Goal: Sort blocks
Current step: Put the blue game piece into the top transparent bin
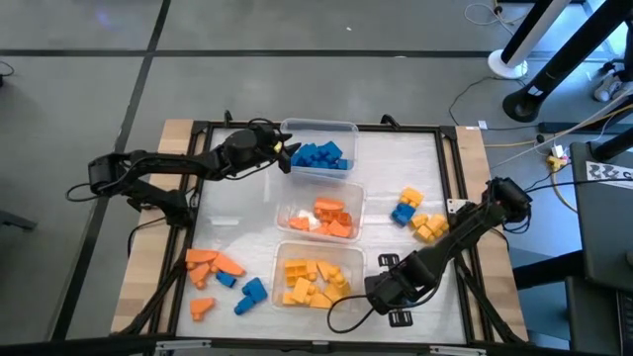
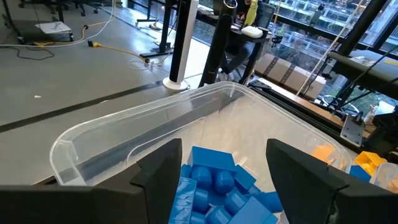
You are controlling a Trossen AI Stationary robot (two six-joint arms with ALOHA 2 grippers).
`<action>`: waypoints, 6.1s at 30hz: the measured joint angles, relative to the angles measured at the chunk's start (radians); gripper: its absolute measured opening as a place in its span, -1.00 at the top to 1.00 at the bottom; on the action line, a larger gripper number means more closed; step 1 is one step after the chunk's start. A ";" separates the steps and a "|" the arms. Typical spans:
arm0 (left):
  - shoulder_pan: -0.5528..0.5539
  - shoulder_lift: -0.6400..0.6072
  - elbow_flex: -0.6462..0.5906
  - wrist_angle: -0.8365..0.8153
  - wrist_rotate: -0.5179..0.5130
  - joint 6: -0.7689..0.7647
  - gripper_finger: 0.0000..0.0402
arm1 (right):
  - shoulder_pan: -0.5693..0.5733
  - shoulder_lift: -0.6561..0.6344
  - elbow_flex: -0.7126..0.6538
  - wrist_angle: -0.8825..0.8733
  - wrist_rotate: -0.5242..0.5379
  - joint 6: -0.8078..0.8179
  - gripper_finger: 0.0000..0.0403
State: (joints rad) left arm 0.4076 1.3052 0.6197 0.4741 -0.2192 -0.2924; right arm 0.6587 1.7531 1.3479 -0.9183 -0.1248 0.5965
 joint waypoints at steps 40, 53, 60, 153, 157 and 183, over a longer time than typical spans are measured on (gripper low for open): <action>0.000 0.000 -0.001 0.000 0.000 0.000 -0.11 | 0.088 -0.081 -0.002 -0.365 0.138 -0.040 -0.18; 0.000 0.000 -0.001 -0.002 0.000 -0.078 -0.11 | 0.132 -0.466 -0.277 0.030 0.491 0.226 -0.18; 0.000 0.000 -0.001 -0.021 0.000 -0.075 -0.11 | 0.103 -0.416 -0.449 0.475 0.472 0.130 -0.18; -0.986 -0.390 -0.001 -1.082 0.627 -0.383 -0.11 | -0.038 -0.076 0.451 -0.507 0.502 -0.132 0.30; -1.020 -0.318 -0.001 -1.082 0.528 -0.381 -0.11 | -0.128 -0.076 0.478 -0.490 0.694 -0.241 0.27; -1.170 -0.056 0.000 -0.983 0.300 -0.418 -0.11 | -0.936 0.096 0.455 0.107 0.298 -0.804 0.28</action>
State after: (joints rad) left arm -0.7621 1.2493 0.6193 -0.5089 0.0807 -0.7105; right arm -0.2773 1.8493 1.8034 -0.8112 0.1727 -0.2073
